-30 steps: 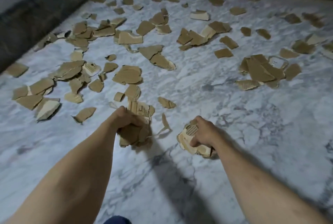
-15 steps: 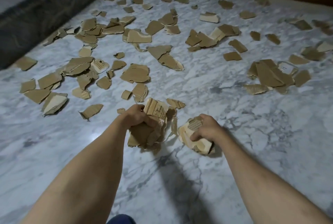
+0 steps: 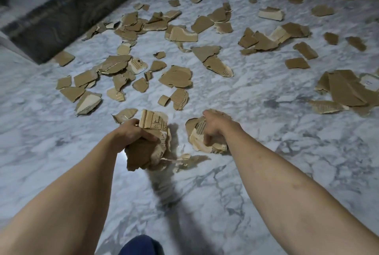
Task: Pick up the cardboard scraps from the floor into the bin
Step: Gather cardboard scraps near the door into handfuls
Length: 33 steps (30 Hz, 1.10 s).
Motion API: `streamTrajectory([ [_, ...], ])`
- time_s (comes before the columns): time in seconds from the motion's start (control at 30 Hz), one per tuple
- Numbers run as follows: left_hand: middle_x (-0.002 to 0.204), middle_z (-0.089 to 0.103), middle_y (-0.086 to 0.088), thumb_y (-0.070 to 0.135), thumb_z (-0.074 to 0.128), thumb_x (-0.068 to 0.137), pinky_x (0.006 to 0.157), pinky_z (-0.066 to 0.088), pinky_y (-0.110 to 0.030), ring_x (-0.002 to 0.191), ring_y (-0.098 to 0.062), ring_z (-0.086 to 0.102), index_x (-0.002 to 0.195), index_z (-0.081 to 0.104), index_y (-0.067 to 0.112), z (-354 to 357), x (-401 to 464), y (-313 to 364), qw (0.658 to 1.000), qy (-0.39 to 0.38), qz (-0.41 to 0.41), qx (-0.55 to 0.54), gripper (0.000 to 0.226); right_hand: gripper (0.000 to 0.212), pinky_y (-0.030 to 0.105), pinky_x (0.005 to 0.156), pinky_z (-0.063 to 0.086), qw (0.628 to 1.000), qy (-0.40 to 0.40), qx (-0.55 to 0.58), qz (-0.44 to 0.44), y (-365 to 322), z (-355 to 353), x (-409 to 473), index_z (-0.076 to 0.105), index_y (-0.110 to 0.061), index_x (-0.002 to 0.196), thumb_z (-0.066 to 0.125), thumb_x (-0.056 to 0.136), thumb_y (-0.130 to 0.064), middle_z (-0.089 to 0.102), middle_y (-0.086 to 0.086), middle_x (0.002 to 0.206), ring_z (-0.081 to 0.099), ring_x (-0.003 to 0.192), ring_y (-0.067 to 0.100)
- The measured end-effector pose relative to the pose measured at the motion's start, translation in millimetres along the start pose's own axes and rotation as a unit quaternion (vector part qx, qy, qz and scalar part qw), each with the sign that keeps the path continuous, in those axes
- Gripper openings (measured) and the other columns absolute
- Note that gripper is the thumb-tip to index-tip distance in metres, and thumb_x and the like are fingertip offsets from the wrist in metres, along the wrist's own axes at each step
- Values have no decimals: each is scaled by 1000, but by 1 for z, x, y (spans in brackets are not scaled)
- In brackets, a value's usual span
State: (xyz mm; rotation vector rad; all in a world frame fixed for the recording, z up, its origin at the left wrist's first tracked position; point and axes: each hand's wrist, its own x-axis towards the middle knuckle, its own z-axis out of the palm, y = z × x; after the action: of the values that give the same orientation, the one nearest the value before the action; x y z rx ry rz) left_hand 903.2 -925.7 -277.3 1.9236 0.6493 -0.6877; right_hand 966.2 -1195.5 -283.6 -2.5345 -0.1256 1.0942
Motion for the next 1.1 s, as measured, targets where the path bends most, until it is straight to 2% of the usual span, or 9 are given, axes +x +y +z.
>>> streamTrajectory([
  [0.1,104,74,-14,19,96,41,90,59,-52,97,-37,70,110,67,10,10,2,10,1000,-2,6,-8,76,84,40,78,49,996,51,-78,9,-8,3,3,44,-12,136,90,65,-11,50,14,139,53,123,38],
  [0.2,104,76,-12,19,94,44,90,59,-50,96,-35,72,111,70,11,18,1,20,998,-52,7,25,71,79,43,91,48,990,83,-111,10,-9,4,4,51,-10,133,91,64,-15,46,12,141,46,129,35],
  [0.37,102,78,-6,18,94,56,91,59,-45,95,-30,74,109,74,14,42,-15,24,985,-146,19,87,57,99,41,96,52,992,95,86,21,7,-24,9,41,-9,146,92,61,-10,50,15,144,53,125,34],
  [0.47,107,71,0,27,93,57,86,60,-42,93,-25,69,105,66,19,80,-20,17,969,-124,48,210,56,97,37,88,48,985,99,132,40,23,-37,12,37,-12,144,91,63,-11,47,14,145,49,127,34],
  [0.57,114,47,0,31,87,66,85,54,-41,96,-25,56,108,59,20,122,-28,5,925,-83,103,357,52,99,41,90,48,992,46,88,83,27,-30,9,30,-11,148,89,69,-12,42,17,147,46,129,38],
  [0.67,110,54,-3,22,81,72,73,48,-33,90,-23,54,113,62,16,138,-33,5,915,-65,116,381,46,84,40,93,49,991,86,13,102,20,-22,3,46,-7,140,90,68,-15,48,18,141,51,127,36],
  [0.77,103,58,-3,18,78,74,69,43,-30,88,-22,53,116,62,16,140,-33,11,913,-68,93,392,45,69,36,81,47,987,121,12,101,15,-18,-3,56,-9,127,90,67,-14,57,14,133,57,120,34],
  [0.93,117,64,-6,20,79,76,75,44,-32,97,-25,57,117,60,16,138,-23,27,905,-76,94,408,45,66,33,76,46,981,146,81,98,28,-8,-14,56,-10,123,89,66,-11,63,14,124,61,114,34],
  [1.1,105,60,-3,14,83,71,75,42,-31,95,-25,54,100,55,22,137,-8,58,911,-78,103,392,41,57,32,73,46,962,194,144,127,64,-13,-24,56,-13,117,84,68,-7,65,12,119,62,110,34],
])
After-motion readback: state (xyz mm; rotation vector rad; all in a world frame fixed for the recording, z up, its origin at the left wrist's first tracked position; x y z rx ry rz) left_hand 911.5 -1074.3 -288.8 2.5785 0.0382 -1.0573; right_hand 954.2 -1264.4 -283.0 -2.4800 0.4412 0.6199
